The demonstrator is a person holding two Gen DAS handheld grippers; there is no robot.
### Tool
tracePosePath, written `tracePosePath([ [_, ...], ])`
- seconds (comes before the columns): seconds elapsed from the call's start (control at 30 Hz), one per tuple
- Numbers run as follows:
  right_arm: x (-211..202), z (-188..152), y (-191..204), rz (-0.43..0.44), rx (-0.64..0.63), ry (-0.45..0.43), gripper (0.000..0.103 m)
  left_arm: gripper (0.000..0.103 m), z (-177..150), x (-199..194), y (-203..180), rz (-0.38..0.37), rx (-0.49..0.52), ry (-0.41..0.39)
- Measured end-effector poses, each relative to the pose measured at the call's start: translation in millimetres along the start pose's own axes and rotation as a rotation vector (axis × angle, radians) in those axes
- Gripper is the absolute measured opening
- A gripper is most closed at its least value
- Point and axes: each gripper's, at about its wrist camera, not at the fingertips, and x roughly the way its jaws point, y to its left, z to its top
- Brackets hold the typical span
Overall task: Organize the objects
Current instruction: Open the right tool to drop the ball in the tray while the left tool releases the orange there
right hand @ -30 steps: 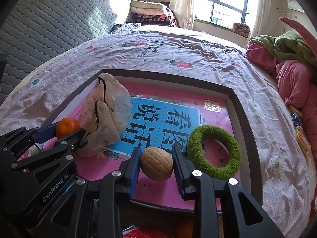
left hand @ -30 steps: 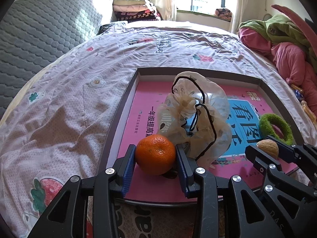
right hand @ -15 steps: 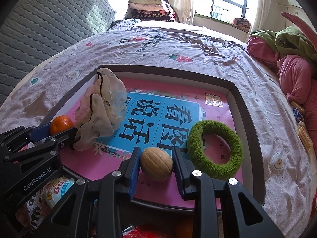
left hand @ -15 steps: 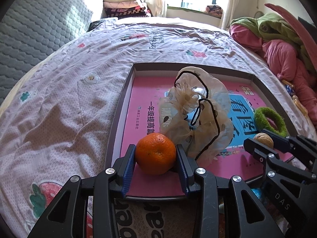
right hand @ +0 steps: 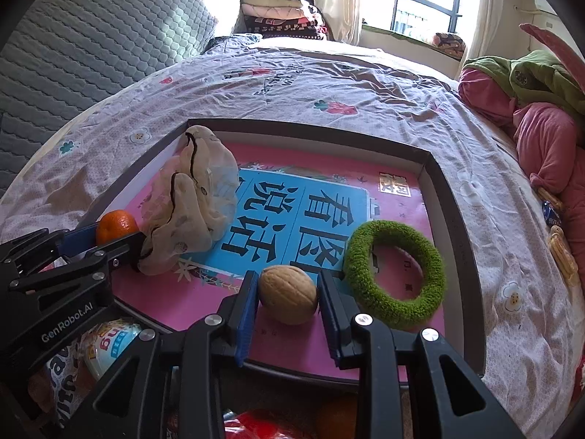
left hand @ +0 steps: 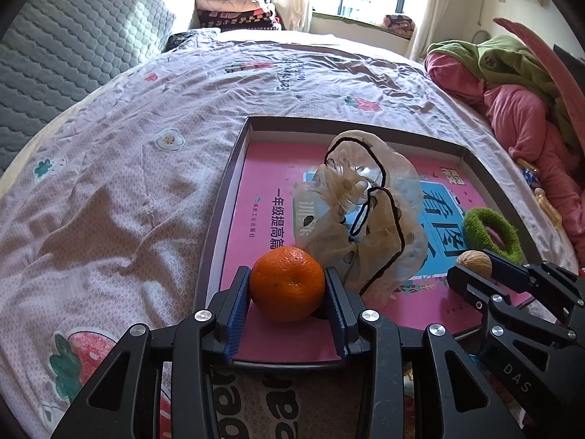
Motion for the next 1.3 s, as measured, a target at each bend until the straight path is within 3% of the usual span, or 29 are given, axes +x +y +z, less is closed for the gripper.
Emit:
tracePosePath([
  [0.57, -4, -3, -6, -0.011, 0.007, 0.007, 0.047, 0.041, 1, -18, 1, -0.001, 0.0, -0.044],
  [1.3, -27, -1, -6, -0.031, -0.005, -0.054, 0.054, 0.043, 2, -45, 1, -0.031, 0.0, -0.117],
])
